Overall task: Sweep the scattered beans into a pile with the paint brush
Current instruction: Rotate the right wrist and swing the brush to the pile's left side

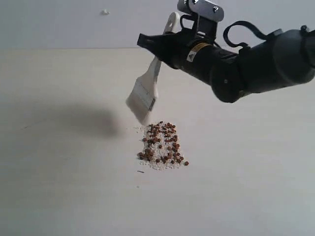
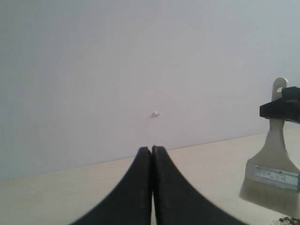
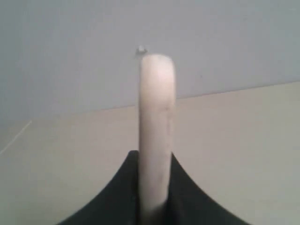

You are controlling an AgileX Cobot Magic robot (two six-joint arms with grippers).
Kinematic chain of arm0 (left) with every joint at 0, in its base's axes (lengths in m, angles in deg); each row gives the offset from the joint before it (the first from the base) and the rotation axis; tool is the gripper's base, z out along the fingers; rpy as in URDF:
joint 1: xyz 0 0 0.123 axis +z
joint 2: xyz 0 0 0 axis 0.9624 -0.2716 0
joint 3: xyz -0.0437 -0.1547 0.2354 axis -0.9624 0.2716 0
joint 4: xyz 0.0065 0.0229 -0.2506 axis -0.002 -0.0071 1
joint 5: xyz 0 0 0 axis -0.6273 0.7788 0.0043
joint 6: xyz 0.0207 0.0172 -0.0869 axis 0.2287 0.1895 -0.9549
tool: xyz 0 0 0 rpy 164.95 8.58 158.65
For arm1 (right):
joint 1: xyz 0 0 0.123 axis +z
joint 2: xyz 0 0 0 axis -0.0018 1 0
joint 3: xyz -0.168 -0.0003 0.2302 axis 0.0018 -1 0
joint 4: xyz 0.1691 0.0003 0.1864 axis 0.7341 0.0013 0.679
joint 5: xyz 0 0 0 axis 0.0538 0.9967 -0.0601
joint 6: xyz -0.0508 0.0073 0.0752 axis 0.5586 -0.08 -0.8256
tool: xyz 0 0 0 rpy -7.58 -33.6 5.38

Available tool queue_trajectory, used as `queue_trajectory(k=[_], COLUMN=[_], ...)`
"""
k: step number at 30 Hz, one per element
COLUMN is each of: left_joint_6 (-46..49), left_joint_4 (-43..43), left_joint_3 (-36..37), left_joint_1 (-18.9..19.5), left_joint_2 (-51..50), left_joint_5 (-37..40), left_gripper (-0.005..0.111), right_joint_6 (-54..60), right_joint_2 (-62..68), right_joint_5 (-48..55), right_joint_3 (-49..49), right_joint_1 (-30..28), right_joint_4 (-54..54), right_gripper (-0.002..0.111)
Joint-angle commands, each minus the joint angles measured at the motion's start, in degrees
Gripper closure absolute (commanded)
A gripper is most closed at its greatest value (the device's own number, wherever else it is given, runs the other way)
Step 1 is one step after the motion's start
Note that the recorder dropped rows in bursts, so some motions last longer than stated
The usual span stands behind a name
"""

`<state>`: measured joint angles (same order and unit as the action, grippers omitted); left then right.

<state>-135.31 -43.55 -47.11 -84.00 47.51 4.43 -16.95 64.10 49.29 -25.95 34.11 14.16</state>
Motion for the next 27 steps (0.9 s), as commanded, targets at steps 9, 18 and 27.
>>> queue_trajectory(k=[9, 18, 27], left_joint_6=[0.1, 0.1, 0.1], left_joint_4=[-0.1, -0.1, -0.1], left_joint_3=[-0.1, -0.1, -0.1], left_joint_1=[0.1, 0.1, 0.1], left_joint_2=[0.4, 0.4, 0.4], left_joint_5=[0.2, 0.2, 0.2], left_gripper=[0.107, 0.107, 0.107], right_joint_6=[-1.1, -3.4, 3.2], right_joint_2=[-2.9, -2.9, -2.9], right_joint_5=[5.9, -1.5, -1.5], right_joint_3=[-0.4, -0.2, 1.4], right_joint_1=[14.0, 14.7, 15.8], right_joint_4=[2.5, 10.0, 13.6], right_gripper=[0.108, 0.108, 0.108])
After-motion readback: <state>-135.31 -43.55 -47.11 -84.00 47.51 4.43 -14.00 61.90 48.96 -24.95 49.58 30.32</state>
